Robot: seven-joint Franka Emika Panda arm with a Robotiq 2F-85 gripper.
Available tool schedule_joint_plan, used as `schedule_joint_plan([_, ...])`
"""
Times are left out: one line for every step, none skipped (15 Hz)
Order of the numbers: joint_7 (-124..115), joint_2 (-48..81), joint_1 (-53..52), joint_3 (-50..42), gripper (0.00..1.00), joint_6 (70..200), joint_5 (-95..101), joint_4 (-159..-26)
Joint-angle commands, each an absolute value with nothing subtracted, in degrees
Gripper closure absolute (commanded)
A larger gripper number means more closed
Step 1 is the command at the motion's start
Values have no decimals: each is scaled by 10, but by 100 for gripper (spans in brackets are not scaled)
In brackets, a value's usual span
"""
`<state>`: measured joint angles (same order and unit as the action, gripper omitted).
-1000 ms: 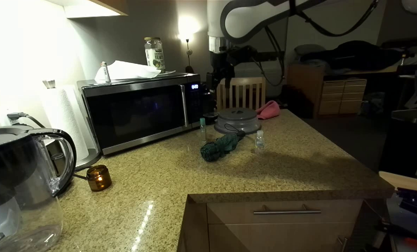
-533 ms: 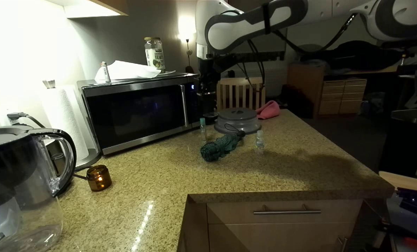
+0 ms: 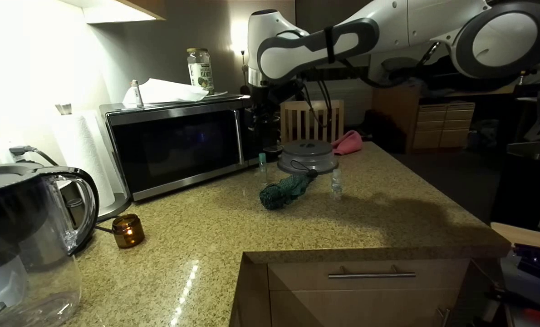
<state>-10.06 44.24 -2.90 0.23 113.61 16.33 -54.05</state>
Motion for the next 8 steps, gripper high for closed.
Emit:
schedule_joint_plan([-77,480,-21,7,0,1160,160,-498])
schedule_joint_plan([-77,488,-19,9,0,1164,156,-492])
schedule_joint_plan([-79,494,-18,9,0,1166,156,-488])
schedule_joint_plan([-79,499,-17,10,0,1168,156,-487])
schedule_joint_plan([-78,504,-16,10,0,1168,156,-482])
schedule_joint_plan([-78,509,-16,10,0,1167,157,-478])
schedule_joint_plan([-78,513,-15,10,0,1167,157,-474])
schedule_joint_plan([-77,517,-15,10,0,1169,158,-470])
